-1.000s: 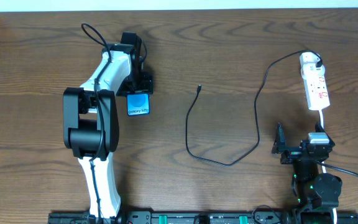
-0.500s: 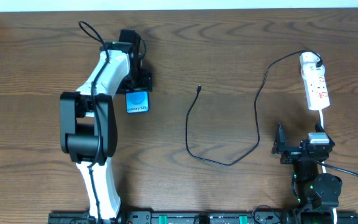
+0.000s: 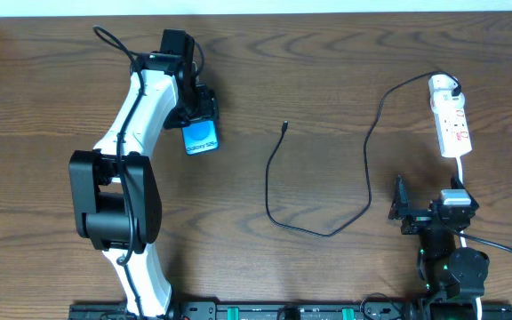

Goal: Plug charger to phone and switch on socket

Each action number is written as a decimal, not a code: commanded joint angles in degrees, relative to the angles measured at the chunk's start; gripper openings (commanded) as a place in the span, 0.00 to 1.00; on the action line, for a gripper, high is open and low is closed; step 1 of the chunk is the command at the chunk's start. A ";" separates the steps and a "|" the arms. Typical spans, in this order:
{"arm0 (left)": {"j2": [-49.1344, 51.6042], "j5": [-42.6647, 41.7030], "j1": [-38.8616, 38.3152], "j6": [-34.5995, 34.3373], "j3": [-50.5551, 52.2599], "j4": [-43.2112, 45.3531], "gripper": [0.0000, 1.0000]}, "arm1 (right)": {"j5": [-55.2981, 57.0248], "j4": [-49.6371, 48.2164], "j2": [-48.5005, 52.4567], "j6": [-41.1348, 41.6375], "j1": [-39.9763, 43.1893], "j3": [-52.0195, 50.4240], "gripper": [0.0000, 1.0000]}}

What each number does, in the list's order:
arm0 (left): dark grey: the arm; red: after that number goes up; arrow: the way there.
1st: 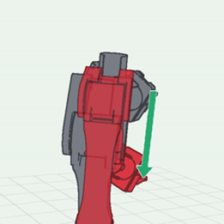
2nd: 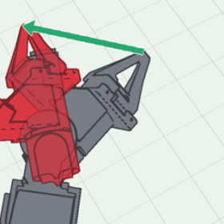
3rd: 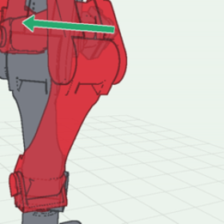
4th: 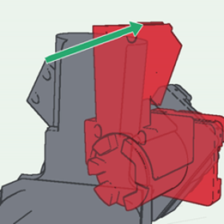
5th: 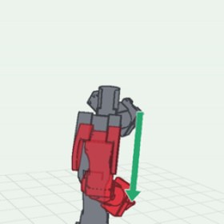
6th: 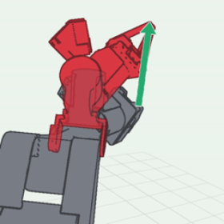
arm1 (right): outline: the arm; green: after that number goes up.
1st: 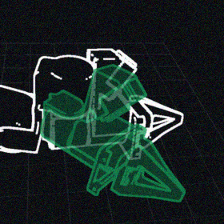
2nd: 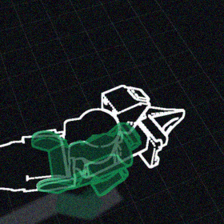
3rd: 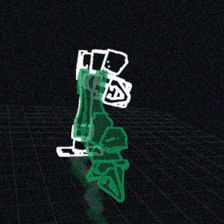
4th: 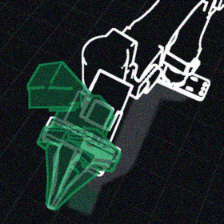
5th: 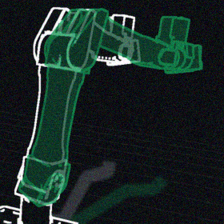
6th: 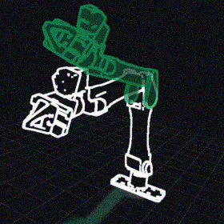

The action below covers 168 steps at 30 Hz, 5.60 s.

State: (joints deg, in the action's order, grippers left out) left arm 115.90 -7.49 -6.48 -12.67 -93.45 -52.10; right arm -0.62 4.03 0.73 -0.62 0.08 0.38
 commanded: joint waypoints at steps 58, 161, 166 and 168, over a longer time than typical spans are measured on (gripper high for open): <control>-2.86 -26.93 -0.24 -36.15 -0.17 -1.86 0.60 | -0.37 0.26 -0.09 0.35 -0.92 -0.07 0.99; -2.86 -57.46 -0.24 -59.65 -0.17 -3.10 0.59 | -0.37 0.26 -0.09 0.35 -0.92 -0.07 0.99; -2.86 -57.44 -0.24 -59.63 -0.17 -3.10 0.59 | -0.37 0.26 -0.09 0.35 -0.92 -0.07 0.99; -2.86 -57.46 -0.24 -59.63 -0.17 -3.10 0.59 | -0.37 0.26 -0.09 0.35 -0.92 -0.07 0.99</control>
State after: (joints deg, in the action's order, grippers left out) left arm 115.61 -62.87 -6.55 -72.03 -93.45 -55.09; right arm -0.64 4.03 0.73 -0.62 0.08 0.38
